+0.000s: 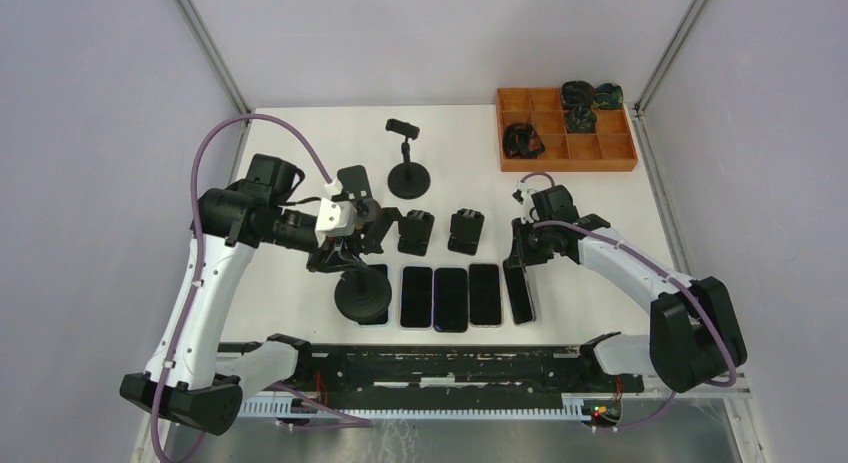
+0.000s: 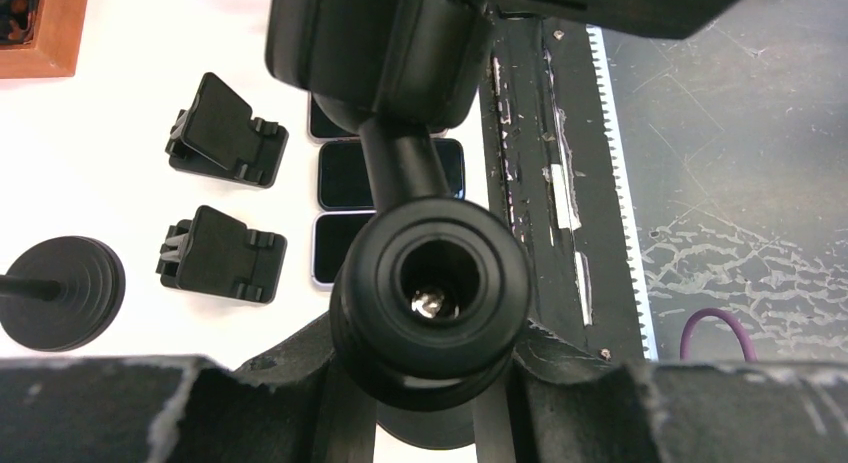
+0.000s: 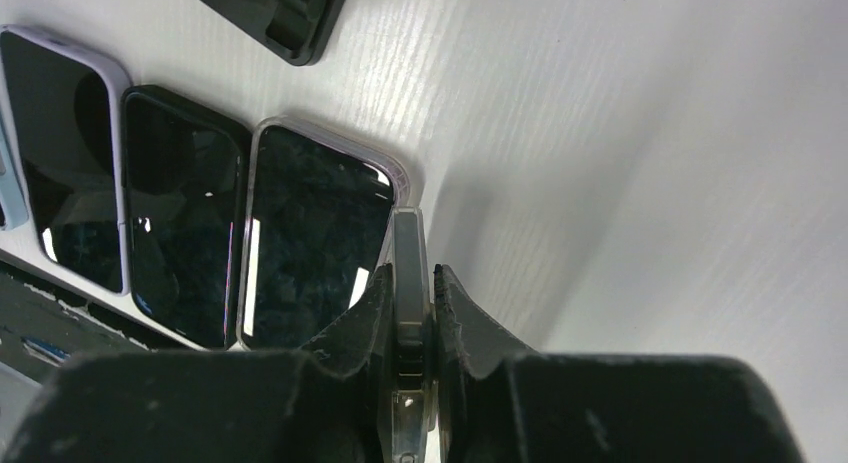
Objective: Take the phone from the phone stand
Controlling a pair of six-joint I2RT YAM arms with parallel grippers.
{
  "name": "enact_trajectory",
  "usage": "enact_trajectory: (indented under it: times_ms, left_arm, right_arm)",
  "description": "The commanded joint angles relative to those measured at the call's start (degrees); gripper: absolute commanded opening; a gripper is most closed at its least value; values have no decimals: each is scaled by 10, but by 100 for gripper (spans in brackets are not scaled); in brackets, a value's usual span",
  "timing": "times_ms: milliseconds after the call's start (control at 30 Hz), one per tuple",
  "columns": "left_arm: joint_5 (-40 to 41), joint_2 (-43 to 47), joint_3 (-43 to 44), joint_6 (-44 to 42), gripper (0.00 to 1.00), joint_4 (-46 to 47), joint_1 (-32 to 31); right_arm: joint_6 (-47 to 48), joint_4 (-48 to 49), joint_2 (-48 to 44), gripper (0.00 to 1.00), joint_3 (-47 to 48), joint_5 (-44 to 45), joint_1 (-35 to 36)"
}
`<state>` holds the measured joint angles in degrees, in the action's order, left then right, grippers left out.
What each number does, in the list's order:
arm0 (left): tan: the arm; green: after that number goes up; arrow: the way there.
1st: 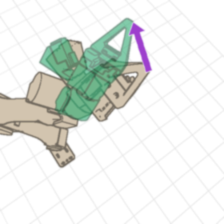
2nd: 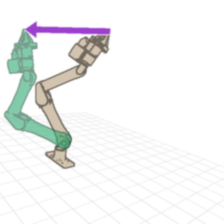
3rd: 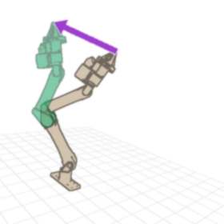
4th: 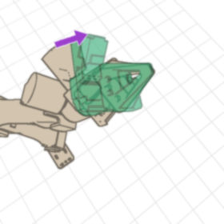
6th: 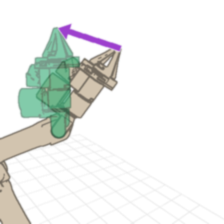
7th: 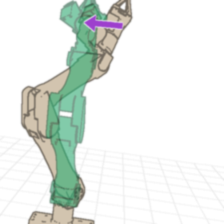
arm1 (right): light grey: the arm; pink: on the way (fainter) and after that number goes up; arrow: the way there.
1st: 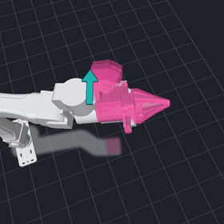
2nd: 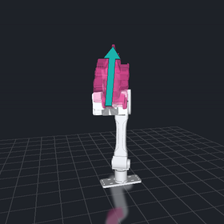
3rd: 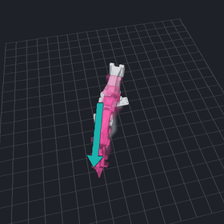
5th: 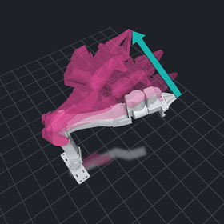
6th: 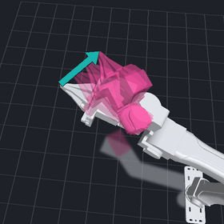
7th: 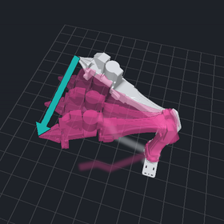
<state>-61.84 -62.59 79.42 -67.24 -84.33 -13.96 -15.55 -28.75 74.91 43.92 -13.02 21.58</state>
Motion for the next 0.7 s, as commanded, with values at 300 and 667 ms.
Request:
enact_trajectory:
  times_ms: [300,667]
  left_arm:
    - [-55,-11,40,-22,2,4,-1]
    - [-65,-19,40,-29,2,4,-1]
  right_arm:
    - [-32,77,25,60,-45,109,-6]
    - [-42,29,-83,96,63,148,-6]
